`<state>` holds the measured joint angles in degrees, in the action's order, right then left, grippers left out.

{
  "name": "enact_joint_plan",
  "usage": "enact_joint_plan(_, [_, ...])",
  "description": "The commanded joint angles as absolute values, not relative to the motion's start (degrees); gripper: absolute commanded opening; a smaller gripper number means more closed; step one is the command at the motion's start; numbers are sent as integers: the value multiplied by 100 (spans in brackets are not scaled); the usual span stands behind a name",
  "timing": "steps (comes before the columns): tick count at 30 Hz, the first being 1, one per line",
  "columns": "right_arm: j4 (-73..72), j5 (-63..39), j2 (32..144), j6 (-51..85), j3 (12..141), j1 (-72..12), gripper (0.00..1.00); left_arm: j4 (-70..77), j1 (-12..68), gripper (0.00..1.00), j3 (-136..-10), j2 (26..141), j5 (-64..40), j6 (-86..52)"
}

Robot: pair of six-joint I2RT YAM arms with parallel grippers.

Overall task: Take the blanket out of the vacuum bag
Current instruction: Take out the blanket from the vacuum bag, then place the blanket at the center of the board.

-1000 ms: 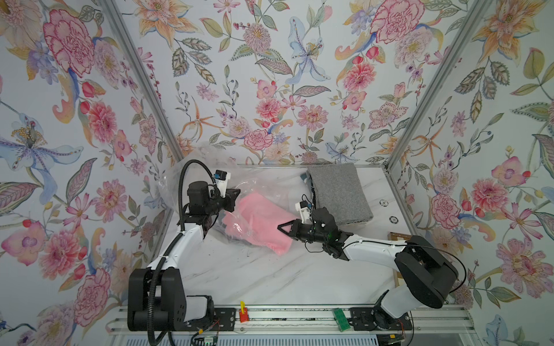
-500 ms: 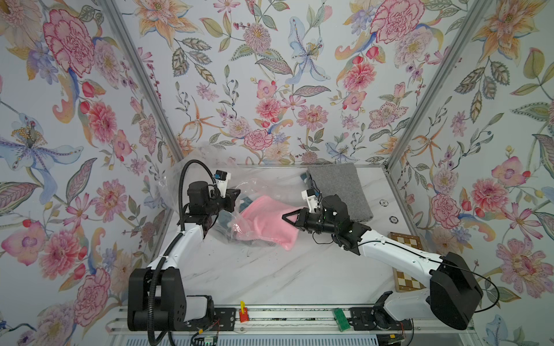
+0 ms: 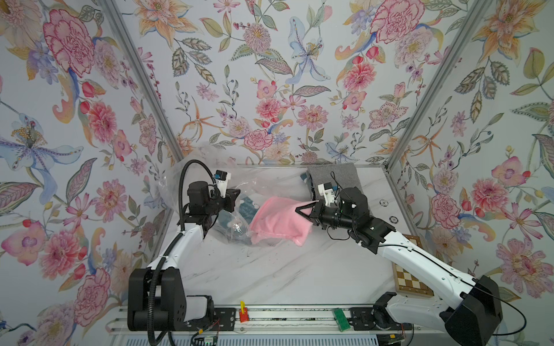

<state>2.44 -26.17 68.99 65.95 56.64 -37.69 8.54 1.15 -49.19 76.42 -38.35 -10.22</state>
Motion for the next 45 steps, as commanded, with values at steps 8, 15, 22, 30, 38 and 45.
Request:
enact_joint_plan(8, [791, -2562, 6503, 6693, 6735, -3372, 0, 869, 88, 5, -5106, 7632, -3752, -923])
enact_joint_plan(15, [1116, -2342, 6613, 6575, 7396, -3288, 0, 870, 89, 5, -5109, 7603, -3753, -923])
enact_joint_plan(22, [1223, -2449, 6978, 6360, 8082, -3056, 0, 873, 88, 5, -5106, 7585, -3762, -932])
enact_joint_plan(30, [1231, -2754, 7603, 6157, 8747, -2707, 0, 881, 88, 5, -5107, 7506, -3744, -923])
enact_joint_plan(38, [1216, -2989, 8351, 6073, 9818, -2194, 0, 879, 88, 5, -5106, 7550, -3763, -932])
enact_joint_plan(45, [982, -2859, 9168, 6224, 10691, -1818, 0, 869, 96, 5, -5093, 7565, -3735, -922])
